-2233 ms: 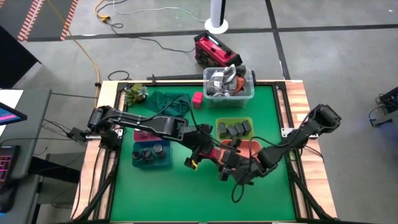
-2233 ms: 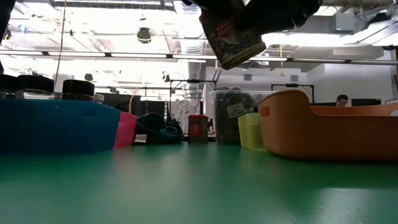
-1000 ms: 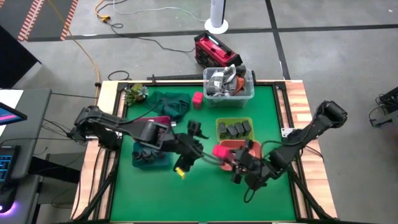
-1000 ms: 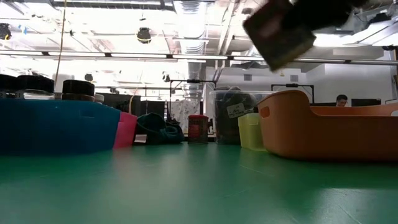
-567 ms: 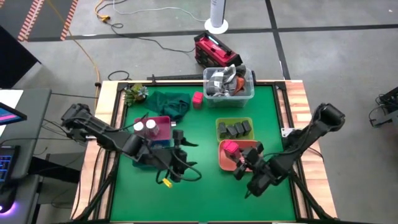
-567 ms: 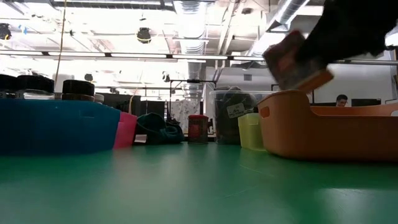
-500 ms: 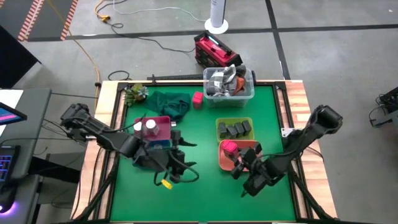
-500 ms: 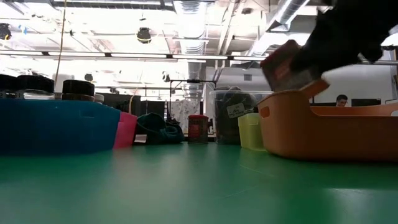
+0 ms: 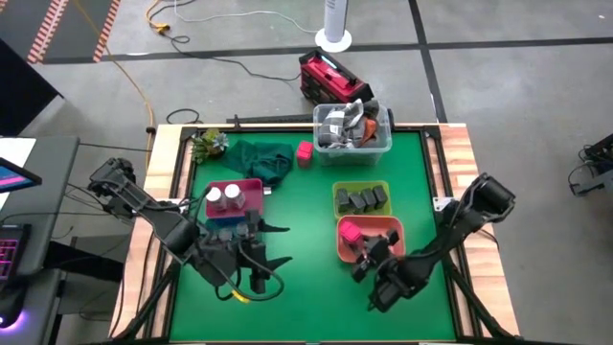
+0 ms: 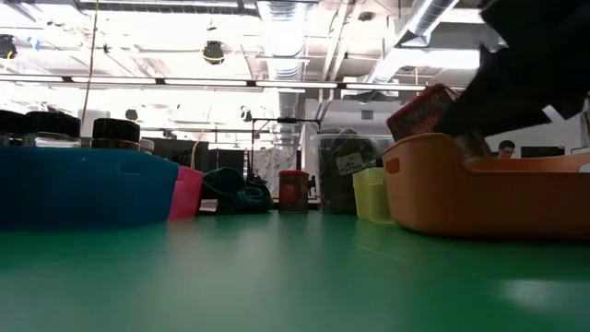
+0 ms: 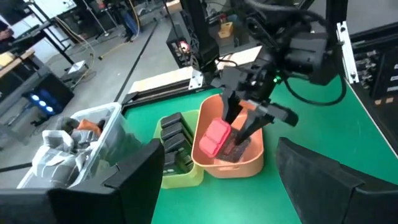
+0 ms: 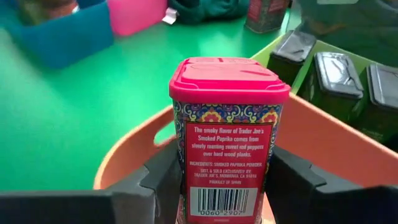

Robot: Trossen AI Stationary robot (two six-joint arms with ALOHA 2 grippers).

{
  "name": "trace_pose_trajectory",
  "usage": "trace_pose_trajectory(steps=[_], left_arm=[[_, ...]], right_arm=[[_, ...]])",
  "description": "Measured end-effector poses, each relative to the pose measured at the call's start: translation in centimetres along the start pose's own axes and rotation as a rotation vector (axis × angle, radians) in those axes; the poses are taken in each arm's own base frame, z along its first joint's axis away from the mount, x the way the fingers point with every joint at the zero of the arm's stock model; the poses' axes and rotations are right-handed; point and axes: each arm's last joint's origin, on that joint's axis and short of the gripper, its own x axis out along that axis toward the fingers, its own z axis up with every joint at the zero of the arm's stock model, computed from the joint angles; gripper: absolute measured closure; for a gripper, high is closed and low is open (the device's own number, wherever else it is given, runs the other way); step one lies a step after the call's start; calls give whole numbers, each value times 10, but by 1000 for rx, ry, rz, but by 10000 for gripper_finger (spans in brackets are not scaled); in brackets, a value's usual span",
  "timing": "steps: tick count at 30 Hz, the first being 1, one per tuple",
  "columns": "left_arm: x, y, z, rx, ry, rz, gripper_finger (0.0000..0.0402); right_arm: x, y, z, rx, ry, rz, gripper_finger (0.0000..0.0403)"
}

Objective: Sort spices by type
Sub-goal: Put the red spice can into the orange bin

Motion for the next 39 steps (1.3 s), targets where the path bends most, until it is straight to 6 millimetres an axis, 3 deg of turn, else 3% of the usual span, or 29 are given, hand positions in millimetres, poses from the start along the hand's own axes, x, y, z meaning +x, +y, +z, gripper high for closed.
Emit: trace_pose_trajectory(steps=[17, 34, 39], left_arm=[[-1, -1, -7, -4, 55, -3, 111], [0, 0, -8, 4, 64, -11, 111], [26, 6, -17, -12, 143, -117, 111]], right_arm=[[8, -5, -5, -32, 110, -21, 169], [8, -7, -6, -66, 158, -29, 177], [1, -7, -8, -106, 87, -22, 198]])
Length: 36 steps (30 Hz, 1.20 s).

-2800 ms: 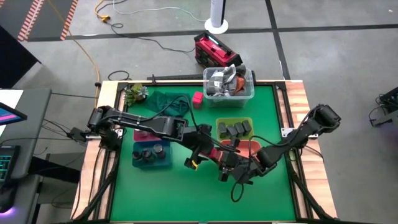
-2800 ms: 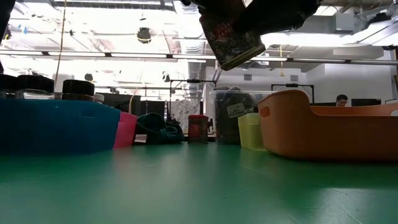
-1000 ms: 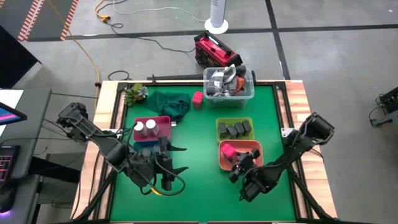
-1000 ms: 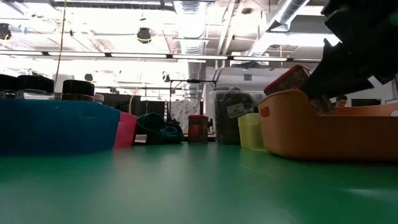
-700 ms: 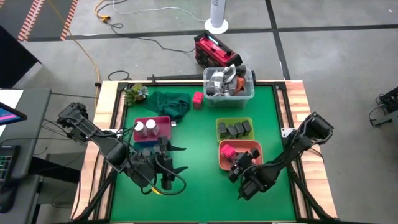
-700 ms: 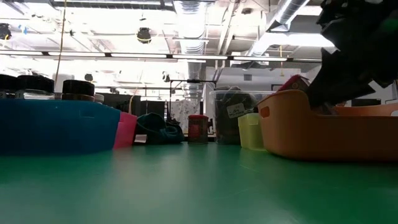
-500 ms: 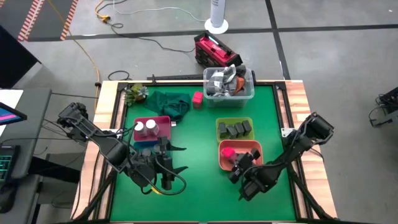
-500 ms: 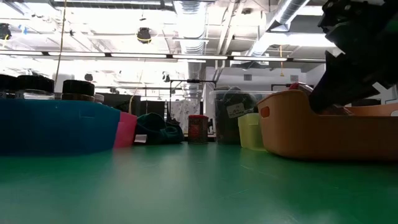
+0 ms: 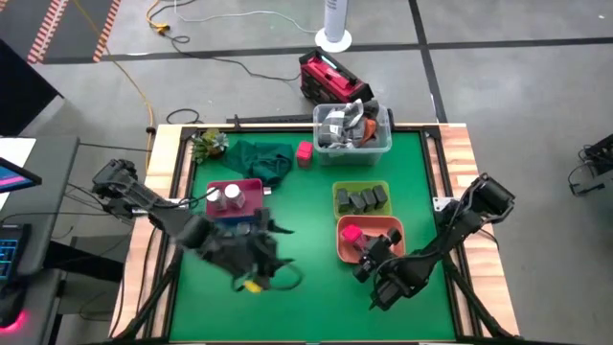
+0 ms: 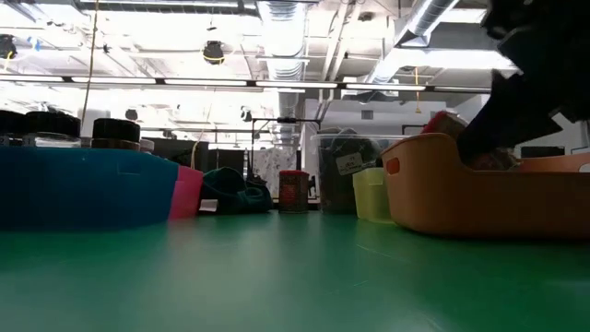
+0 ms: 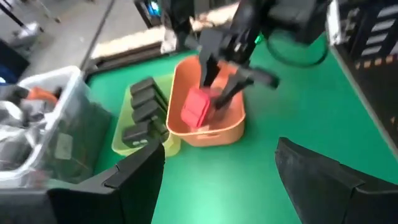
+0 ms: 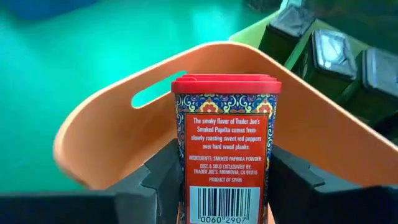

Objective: Sort spices by type
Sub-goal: Put the red spice can into the orange bin

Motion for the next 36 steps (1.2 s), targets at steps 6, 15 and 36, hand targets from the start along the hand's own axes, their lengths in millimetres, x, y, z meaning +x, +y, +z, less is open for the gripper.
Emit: trace_pose_trajectory(steps=[6, 15, 36], left_arm=[[55, 21, 1, 23, -15, -124, 111], [126, 49, -15, 266, -58, -296, 111], [187, 102, -37, 157, -164, -401, 111]], right_arm=[[-11, -3, -6, -10, -53, 4, 181], [-28, -3, -14, -186, -155, 34, 190], [-37, 3, -12, -55, -361, 77, 185]])
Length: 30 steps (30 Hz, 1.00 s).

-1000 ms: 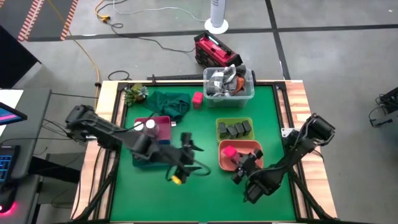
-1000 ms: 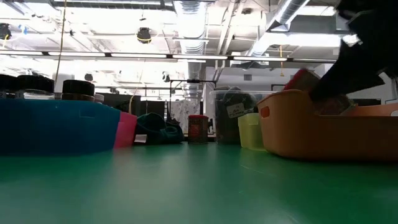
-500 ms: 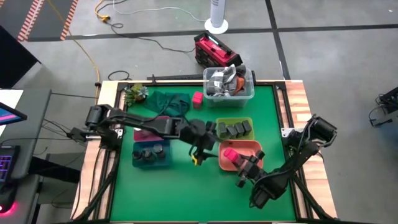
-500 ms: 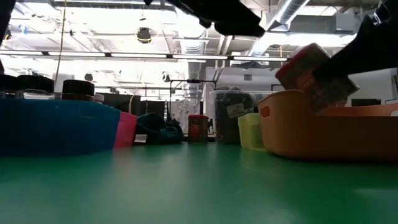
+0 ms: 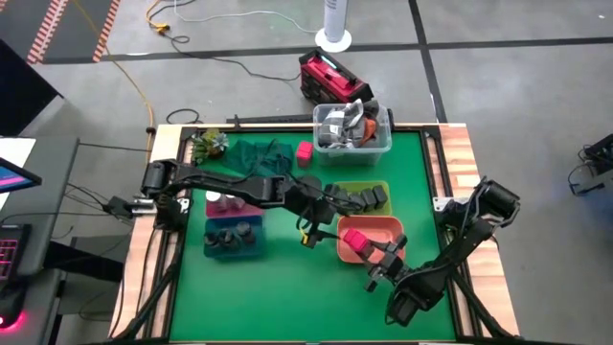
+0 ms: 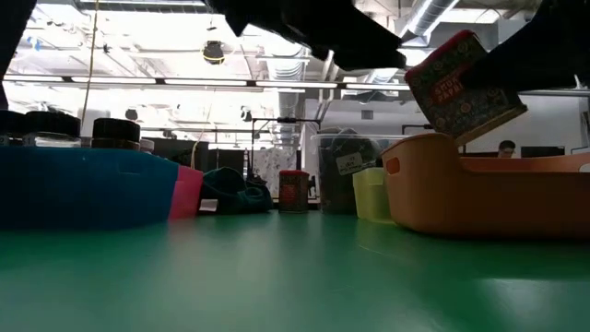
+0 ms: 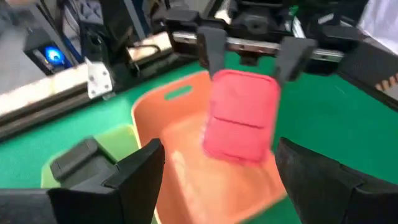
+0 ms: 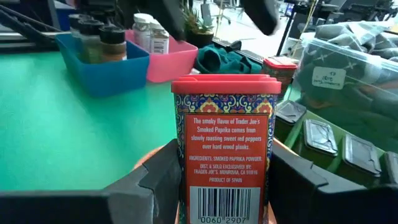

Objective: Sort spices by type
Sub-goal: Put the red spice can into the orange bin

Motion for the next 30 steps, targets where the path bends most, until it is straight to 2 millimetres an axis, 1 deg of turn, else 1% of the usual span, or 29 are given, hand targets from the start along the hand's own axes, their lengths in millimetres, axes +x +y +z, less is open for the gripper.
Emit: trace_pose_trajectory(steps=[3, 8, 11, 14, 17, 19, 23, 27, 30], left_arm=[[8, -1, -4, 14, -10, 4, 111], [9, -1, -3, 18, -32, 7, 111], [9, -2, -3, -7, -37, -30, 111], [15, -2, -8, -42, -37, -30, 111], [24, -2, -16, -81, -14, -19, 106], [24, -4, -19, -80, 14, -8, 96], [24, -6, -15, -42, 10, 31, 61], [25, -9, -14, -31, 12, 26, 23], [25, -10, -17, -38, 46, 15, 5]], right_arm=[[0, 0, 0, 5, 0, 2, 185], [-3, 1, -1, -1, 0, 10, 185], [-3, 0, -1, -7, 3, 10, 185], [-2, 0, -1, -9, 4, 7, 185], [-2, 0, -1, -9, 11, 7, 185], [-2, 0, -1, -10, 20, 8, 185], [-2, 0, -1, -10, 28, 9, 185], [-1, 0, -1, -9, 29, 9, 185], [-2, 0, -2, -14, 29, 10, 185]])
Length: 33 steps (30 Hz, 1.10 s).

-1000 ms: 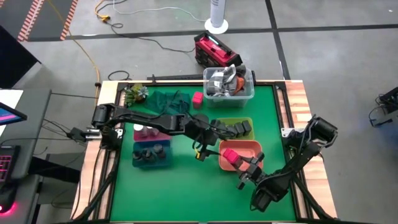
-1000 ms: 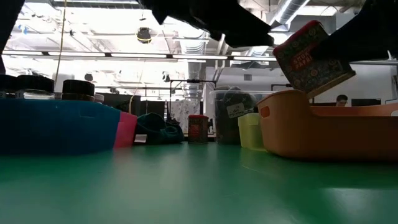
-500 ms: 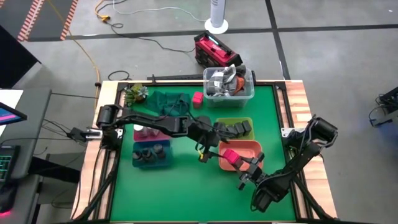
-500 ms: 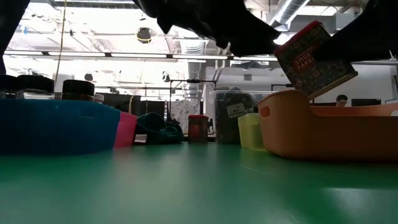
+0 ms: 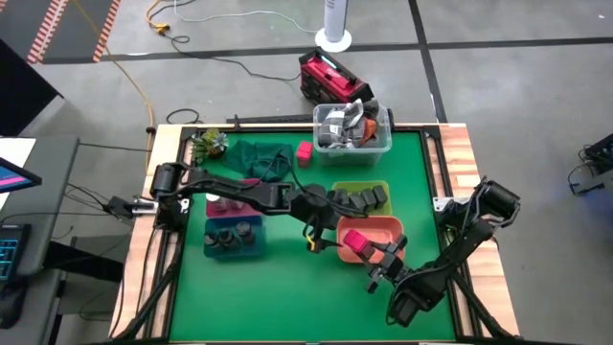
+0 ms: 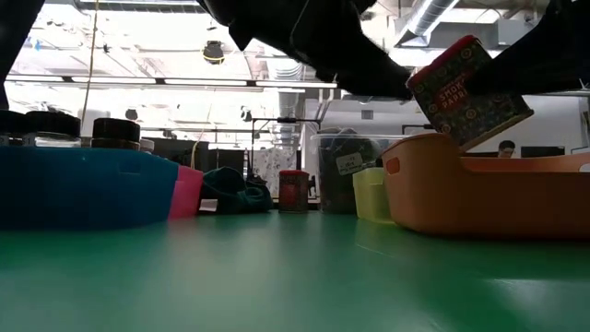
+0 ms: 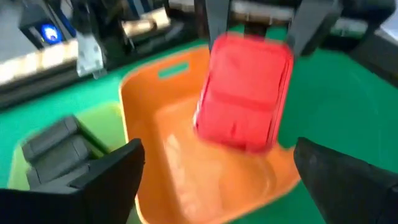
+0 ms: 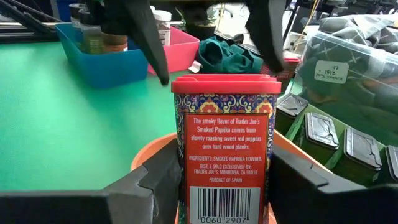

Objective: Sort spices by type
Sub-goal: Put the red spice can into the orange bin

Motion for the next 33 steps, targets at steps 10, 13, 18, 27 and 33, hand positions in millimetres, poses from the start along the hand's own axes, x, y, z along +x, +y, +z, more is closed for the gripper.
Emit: trace_pose_trajectory(steps=[10, 13, 18, 27, 33], left_arm=[[0, -2, -2, -3, 11, -47, 5], [0, -3, 4, -2, -45, -49, 5], [1, -8, 14, 21, -124, -42, 5], [1, -7, 18, -4, -169, -29, 28], [1, -6, 18, 4, -170, -27, 86]], right_arm=[[-16, -6, 19, 1, -93, 39, 184], [-14, -5, 23, -8, -138, 23, 184], [-4, -2, 27, -21, -155, -14, 184], [-1, 5, 32, -33, -174, -26, 184], [-6, 6, 31, -29, -179, -10, 184]])
